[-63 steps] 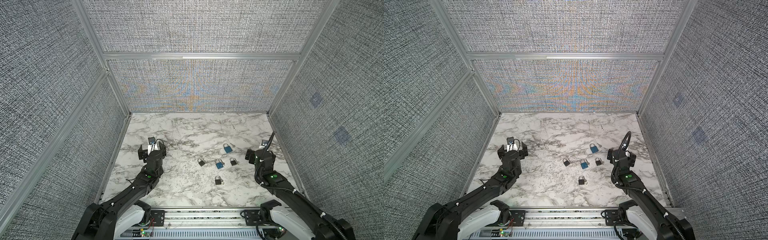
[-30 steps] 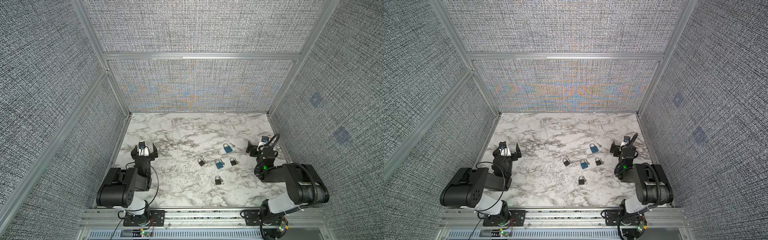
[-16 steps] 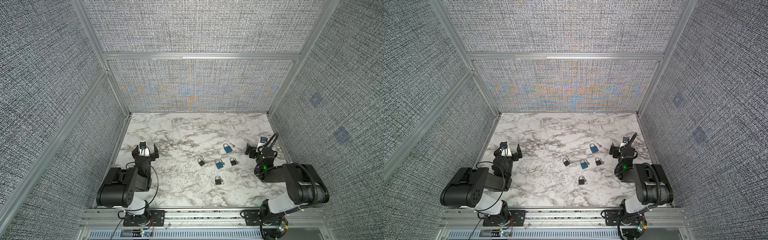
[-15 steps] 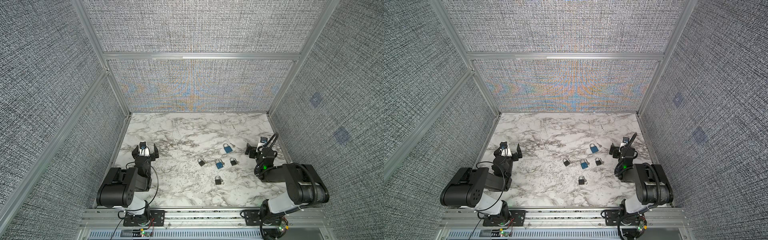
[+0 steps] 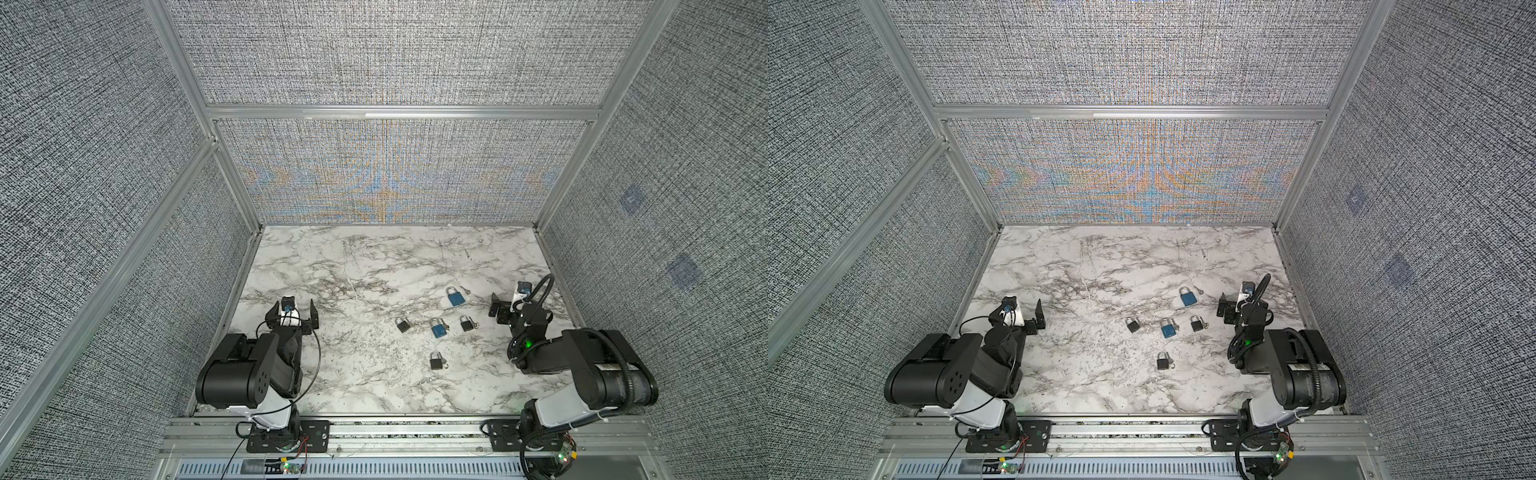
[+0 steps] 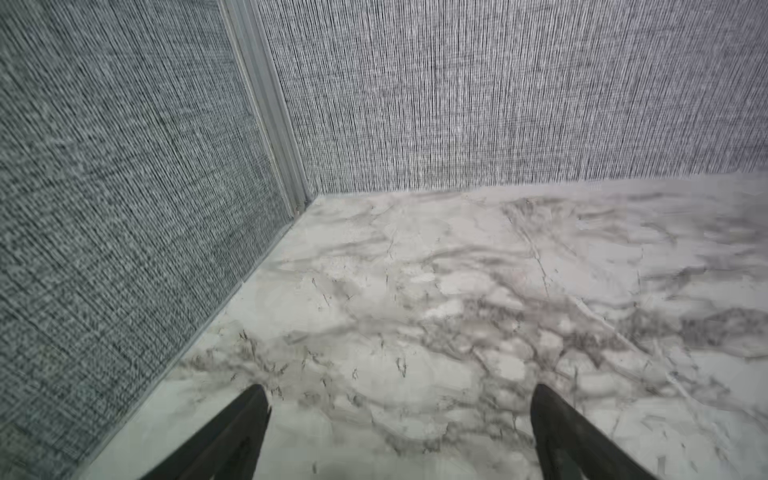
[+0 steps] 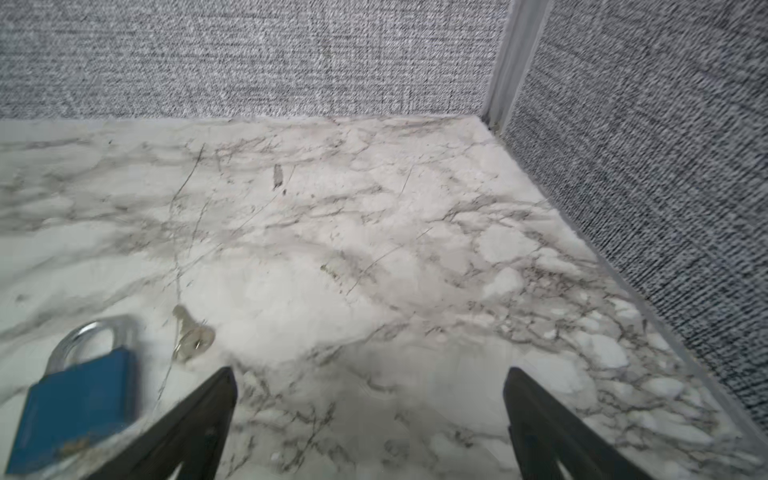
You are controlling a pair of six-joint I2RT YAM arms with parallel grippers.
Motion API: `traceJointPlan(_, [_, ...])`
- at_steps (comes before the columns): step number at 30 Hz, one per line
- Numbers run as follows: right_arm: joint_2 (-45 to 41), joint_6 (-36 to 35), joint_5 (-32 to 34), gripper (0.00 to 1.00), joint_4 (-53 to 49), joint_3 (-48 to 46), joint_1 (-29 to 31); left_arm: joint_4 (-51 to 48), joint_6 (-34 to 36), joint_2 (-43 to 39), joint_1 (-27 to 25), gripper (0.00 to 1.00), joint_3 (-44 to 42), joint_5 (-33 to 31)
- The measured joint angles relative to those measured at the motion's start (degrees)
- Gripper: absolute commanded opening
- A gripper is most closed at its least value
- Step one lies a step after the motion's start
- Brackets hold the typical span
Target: Lock with the key
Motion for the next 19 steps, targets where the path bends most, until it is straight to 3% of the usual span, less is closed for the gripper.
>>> traceJointPlan(2, [-0.4,-0.1,-0.3,0.99,0.2,1.3,0.0,-4.0,-0.7,-3.2,0.0,0.99,4.0,-0.5])
traceJointPlan(5, [-0.3,-1.0,-3.0,0.99,0.8,-1.1,0.1,-3.9,-1.0,-5.3,0.0,0.99,0.9,0.7])
traceJointPlan(9, [-0.1,-0.9,-3.0,0.99,-1.5,1.5,0.0,-1.8,-0.2,0.3,0.0,0.99,-0.1,1.3])
traceJointPlan(16, [0.0,-0.2,-3.0,0.99,-3.2,2.1,-0.7,-10.4,-1.8,-3.0,0.3,0.99,7.2,-0.5])
traceJointPlan(19, [0.0,-0.2,-3.0,0.99,-3.7,2.2,-0.7,-10.2,-1.9,-1.2,0.3,0.99,6.1,-0.9])
